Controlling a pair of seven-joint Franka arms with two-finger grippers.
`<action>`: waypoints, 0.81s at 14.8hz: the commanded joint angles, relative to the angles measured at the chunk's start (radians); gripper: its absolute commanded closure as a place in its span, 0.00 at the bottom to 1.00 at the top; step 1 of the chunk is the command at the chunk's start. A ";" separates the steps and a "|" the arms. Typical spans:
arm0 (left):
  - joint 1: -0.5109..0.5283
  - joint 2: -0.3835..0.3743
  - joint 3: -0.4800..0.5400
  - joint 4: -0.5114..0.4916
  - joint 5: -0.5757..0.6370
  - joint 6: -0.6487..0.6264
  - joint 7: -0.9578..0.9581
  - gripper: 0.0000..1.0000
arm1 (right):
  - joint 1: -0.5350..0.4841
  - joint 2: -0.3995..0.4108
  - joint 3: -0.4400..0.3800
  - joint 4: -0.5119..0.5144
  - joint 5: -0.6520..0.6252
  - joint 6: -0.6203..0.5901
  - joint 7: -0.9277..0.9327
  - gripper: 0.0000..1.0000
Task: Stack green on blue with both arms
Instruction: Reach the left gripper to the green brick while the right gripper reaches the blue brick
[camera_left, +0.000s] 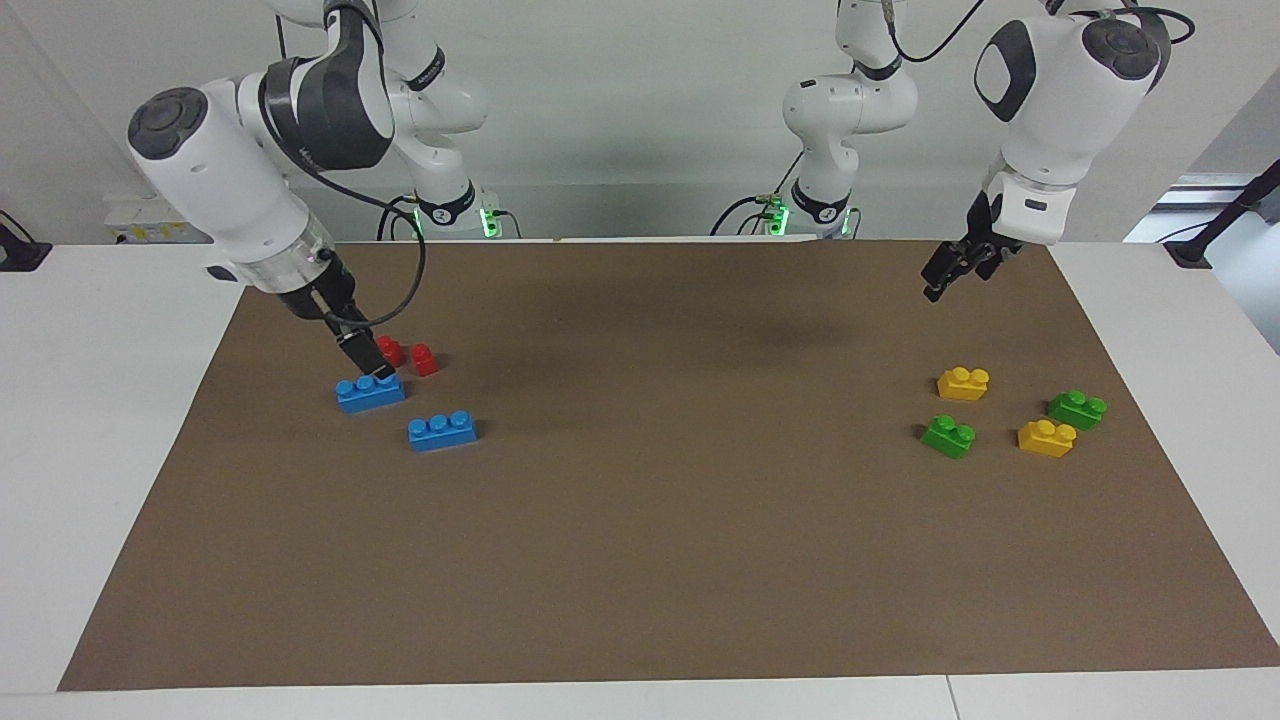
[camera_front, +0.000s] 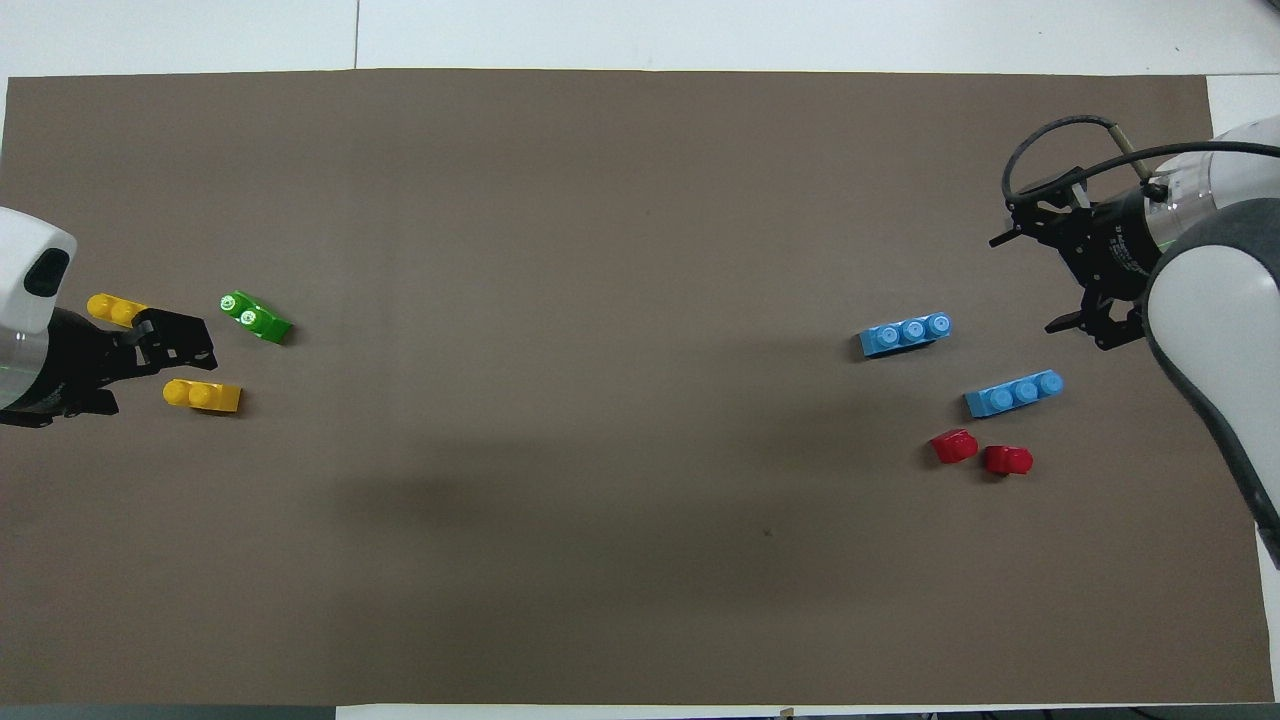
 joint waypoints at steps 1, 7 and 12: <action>0.006 -0.023 0.003 -0.071 -0.017 0.068 -0.070 0.00 | -0.045 -0.011 0.007 -0.083 0.058 0.073 0.038 0.00; 0.008 0.090 0.003 -0.088 -0.018 0.232 -0.347 0.00 | -0.068 0.008 0.007 -0.158 0.110 0.185 0.040 0.00; 0.017 0.198 0.005 -0.079 -0.041 0.367 -0.376 0.00 | -0.067 0.002 0.007 -0.217 0.144 0.250 0.156 0.00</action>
